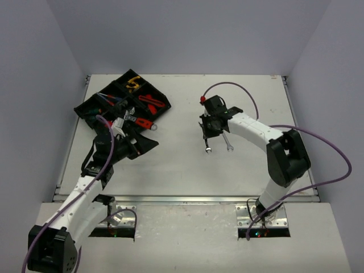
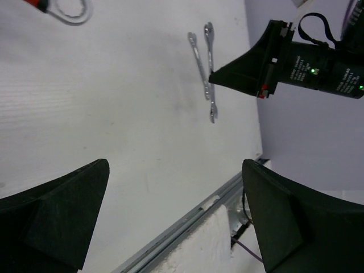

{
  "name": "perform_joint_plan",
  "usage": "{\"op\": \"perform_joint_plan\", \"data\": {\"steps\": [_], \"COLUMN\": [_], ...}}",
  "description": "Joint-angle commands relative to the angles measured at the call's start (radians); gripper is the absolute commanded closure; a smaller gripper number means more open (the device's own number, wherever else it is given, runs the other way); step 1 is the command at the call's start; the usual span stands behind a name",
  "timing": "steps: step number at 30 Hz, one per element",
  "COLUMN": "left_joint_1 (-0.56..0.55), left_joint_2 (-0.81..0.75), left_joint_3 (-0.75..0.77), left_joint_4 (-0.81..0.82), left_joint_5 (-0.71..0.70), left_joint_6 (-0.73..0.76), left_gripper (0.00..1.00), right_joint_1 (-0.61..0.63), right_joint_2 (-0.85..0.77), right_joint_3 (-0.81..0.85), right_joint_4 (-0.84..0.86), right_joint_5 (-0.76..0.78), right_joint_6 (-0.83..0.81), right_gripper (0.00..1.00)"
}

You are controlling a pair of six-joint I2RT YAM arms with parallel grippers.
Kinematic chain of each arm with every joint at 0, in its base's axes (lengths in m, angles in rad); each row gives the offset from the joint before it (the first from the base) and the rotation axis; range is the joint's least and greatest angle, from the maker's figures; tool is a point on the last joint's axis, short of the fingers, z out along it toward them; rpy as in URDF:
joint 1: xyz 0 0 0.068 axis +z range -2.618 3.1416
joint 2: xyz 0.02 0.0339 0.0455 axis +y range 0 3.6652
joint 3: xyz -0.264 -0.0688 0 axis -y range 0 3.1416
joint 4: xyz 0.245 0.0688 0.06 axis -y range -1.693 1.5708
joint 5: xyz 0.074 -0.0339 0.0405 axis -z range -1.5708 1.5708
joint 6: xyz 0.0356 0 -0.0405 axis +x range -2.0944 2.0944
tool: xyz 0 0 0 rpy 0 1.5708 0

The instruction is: Sort the tools into containers

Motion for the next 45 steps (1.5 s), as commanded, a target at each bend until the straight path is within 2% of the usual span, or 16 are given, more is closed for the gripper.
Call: {"op": "perform_joint_plan", "data": {"steps": [1,4,9,14,20,28,31,33,35,36,39,42,44,45], "left_joint_1": [-0.099,-0.128,-0.171,-0.207,-0.279,-0.330,-0.336,-0.338,-0.343,-0.348,-0.353,-0.352,-0.342,-0.326], "left_joint_2": [0.050,0.091,0.148,0.222,0.304,0.329,0.354,0.370,0.384,0.388,0.395,0.366,0.334,0.328], "left_joint_3": [-0.077,-0.125,-0.129,-0.096,-0.035,0.005,0.013,0.022,0.039,0.045,0.066,0.102,0.156,0.199], "left_joint_4": [0.484,0.664,0.732,0.763,0.776,0.741,0.740,0.741,0.741,0.738,0.718,0.587,0.406,0.288], "left_joint_5": [-0.008,-0.040,-0.148,-0.165,-0.192,-0.234,-0.238,-0.238,-0.238,-0.235,-0.231,-0.285,-0.404,-0.452], "left_joint_6": [-0.217,-0.291,-0.297,-0.304,-0.306,-0.285,-0.282,-0.280,-0.282,-0.280,-0.274,-0.241,-0.178,-0.140], "left_gripper": [0.00,0.00,0.04,0.06,0.16,0.18,0.34,0.54,0.63,0.75,0.98,1.00,1.00,1.00], "right_joint_1": [0.078,0.146,0.242,0.304,0.334,0.343,0.362,0.378,0.385,0.387,0.390,0.388,0.388,0.385], "right_joint_2": [-0.100,-0.177,-0.296,-0.334,-0.324,-0.312,-0.311,-0.306,-0.306,-0.306,-0.310,-0.312,-0.326,-0.346], "right_joint_3": [-0.032,-0.066,-0.117,-0.107,-0.089,-0.060,-0.050,-0.046,-0.047,-0.054,-0.073,-0.084,-0.097,-0.104], "right_joint_4": [0.115,0.204,0.289,0.304,0.312,0.297,0.302,0.306,0.316,0.336,0.366,0.373,0.360,0.339], "right_joint_5": [-0.061,-0.106,-0.127,-0.161,-0.192,-0.189,-0.204,-0.211,-0.223,-0.226,-0.203,-0.160,-0.126,-0.081], "right_joint_6": [-0.011,-0.012,0.030,0.044,0.064,0.065,0.065,0.064,0.068,0.077,0.092,0.094,0.093,0.094], "right_gripper": [1.00,1.00,1.00,1.00,1.00,1.00,1.00,1.00,1.00,1.00,1.00,0.79,0.09,0.04]}}
